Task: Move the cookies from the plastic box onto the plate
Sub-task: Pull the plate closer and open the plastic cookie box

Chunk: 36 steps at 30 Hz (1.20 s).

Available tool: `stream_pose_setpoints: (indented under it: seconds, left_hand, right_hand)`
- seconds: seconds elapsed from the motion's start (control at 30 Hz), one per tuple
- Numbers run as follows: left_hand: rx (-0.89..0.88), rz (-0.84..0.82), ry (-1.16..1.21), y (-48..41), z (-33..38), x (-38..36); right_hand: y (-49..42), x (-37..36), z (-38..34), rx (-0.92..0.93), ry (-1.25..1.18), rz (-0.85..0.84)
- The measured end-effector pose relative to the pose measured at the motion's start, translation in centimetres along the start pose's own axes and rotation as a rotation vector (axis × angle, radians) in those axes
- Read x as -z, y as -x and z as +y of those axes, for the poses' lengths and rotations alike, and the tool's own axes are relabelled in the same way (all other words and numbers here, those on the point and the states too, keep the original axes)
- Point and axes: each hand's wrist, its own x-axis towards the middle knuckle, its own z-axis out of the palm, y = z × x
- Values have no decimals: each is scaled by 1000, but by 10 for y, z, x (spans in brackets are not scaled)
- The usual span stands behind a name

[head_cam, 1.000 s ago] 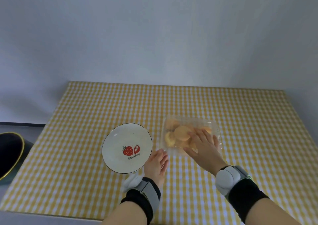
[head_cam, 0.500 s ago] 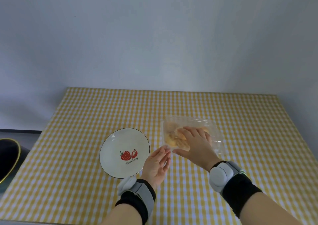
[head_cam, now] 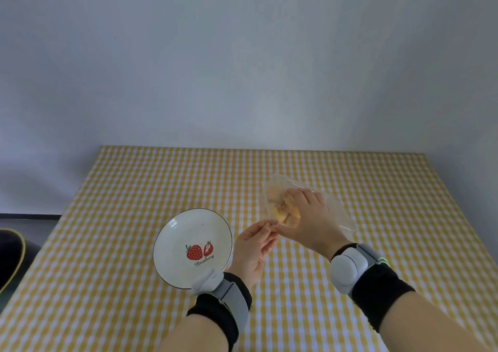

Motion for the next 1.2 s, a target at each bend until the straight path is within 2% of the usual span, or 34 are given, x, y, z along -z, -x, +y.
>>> stream_pose_setpoints:
  seconds: [0.3, 0.57, 0.7, 0.8, 0.9, 1.03, 1.2]
  left_hand:
    - [-23, 69, 9, -2, 2, -5]
    - [-40, 86, 27, 1, 3, -10]
    - [-47, 56, 6, 0, 5, -12]
    - [-55, 40, -15, -2, 4, -12]
    - [-60, 40, -29, -1, 3, -13]
    - [-64, 45, -52, -1, 3, -15]
    - [-26, 148, 26, 3, -2, -6]
  right_hand:
    - [1, -7, -7, 88, 270, 52]
    - [1, -9, -9, 137, 334, 7]
    - [3, -13, -8, 244, 237, 169]
    - [4, -19, -4, 277, 76, 219]
    - [4, -21, -7, 233, -64, 273]
    - [5, -24, -13, 143, -186, 262]
    - [-7, -3, -8, 100, -311, 274]
